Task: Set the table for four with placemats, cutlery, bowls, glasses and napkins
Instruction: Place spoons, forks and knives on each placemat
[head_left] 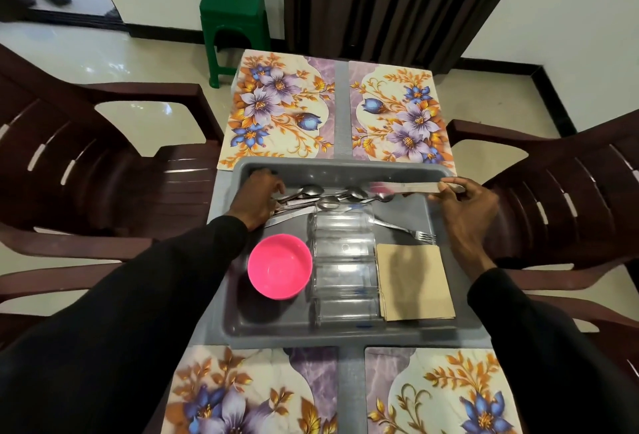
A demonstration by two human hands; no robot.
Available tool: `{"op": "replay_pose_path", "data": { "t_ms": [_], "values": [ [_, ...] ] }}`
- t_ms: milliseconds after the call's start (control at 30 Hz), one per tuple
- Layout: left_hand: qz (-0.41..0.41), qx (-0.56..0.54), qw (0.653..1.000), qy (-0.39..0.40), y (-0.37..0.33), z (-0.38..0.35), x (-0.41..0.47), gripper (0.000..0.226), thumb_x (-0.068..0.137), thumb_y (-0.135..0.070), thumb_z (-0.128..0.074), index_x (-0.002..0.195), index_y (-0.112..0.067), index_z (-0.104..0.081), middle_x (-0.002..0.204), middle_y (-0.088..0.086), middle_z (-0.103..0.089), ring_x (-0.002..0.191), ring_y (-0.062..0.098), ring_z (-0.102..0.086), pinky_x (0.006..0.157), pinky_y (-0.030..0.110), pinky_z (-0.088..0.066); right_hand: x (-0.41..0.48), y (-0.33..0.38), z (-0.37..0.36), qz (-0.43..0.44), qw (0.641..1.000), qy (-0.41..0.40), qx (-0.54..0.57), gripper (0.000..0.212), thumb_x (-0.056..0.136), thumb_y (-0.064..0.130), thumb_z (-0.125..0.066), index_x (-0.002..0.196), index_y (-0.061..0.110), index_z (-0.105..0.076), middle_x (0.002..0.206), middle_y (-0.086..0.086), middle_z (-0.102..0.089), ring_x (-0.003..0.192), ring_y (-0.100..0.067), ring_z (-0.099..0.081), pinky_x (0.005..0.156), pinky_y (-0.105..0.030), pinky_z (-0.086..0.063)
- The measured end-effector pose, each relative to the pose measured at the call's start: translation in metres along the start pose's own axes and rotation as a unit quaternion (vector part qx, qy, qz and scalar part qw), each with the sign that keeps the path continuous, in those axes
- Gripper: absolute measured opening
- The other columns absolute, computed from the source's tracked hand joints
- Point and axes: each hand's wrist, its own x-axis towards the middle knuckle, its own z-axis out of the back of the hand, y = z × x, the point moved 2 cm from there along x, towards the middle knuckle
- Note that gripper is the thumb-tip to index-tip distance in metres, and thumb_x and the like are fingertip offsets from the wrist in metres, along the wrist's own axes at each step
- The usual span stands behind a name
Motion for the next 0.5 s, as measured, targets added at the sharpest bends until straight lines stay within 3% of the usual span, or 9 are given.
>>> {"op": "replay_pose_path", "data": {
  "t_ms": [100, 167, 233, 333, 500],
  "values": [
    [-0.011, -0.025, 0.998, 0.059, -0.005, 0.0, -0.005, 0.01, 0.08, -0.009, -0.085, 0.085, -0.013, -0.076, 0.088, 0.0, -0.073, 0.083, 0.014, -0.07, 0.076, 0.035, -0.061, 0.001, -0.001, -0.006, -0.053, 0.995, 0.033, 0.084, 0.01, 0.088, 0.004, -0.076, 0.094, -0.005, -0.074, 0.089, -0.016, -0.072, 0.067, -0.012, -0.074, 0.064, -0.021, -0.059],
    [-0.009, -0.009, 0.995, 0.094, -0.005, -0.006, -0.009, 0.012, 0.079, -0.017, -0.087, 0.083, -0.016, -0.076, 0.084, -0.003, -0.074, 0.08, 0.011, -0.07, 0.078, 0.037, -0.061, 0.0, -0.005, -0.014, -0.116, 0.976, 0.072, 0.171, 0.022, 0.08, 0.014, -0.084, 0.09, -0.002, -0.073, 0.084, -0.015, -0.072, 0.07, -0.028, -0.074, 0.071, -0.034, -0.062],
    [-0.006, 0.01, 0.996, 0.09, -0.006, -0.011, -0.014, 0.018, 0.076, -0.022, -0.09, 0.081, -0.018, -0.073, 0.082, -0.003, -0.072, 0.079, 0.012, -0.068, 0.076, 0.039, -0.06, -0.004, -0.007, -0.024, -0.16, 0.96, 0.101, 0.207, 0.027, 0.076, 0.018, -0.085, 0.088, -0.002, -0.072, 0.077, -0.011, -0.071, 0.069, -0.029, -0.073, 0.072, -0.034, -0.062],
    [-0.018, 0.034, 0.998, 0.056, -0.011, -0.016, -0.018, 0.022, 0.077, -0.02, -0.089, 0.08, -0.014, -0.069, 0.083, 0.002, -0.07, 0.078, 0.016, -0.066, 0.076, 0.043, -0.059, -0.014, -0.005, -0.041, -0.188, 0.952, 0.131, 0.202, 0.014, 0.088, 0.002, -0.075, 0.095, -0.008, -0.069, 0.084, -0.017, -0.072, 0.074, -0.03, -0.074, 0.072, -0.034, -0.063],
    [-0.018, 0.066, 0.997, 0.025, -0.013, -0.016, -0.02, 0.023, 0.081, -0.022, -0.086, 0.077, -0.009, -0.067, 0.083, 0.01, -0.07, 0.08, 0.026, -0.066, 0.074, 0.042, -0.057, -0.026, 0.0, -0.059, -0.203, 0.946, 0.154, 0.2, 0.002, 0.089, 0.0, -0.072, 0.088, 0.0, -0.071, 0.089, -0.02, -0.071, 0.077, -0.03, -0.073, 0.075, -0.036, -0.064]
  ]
}}
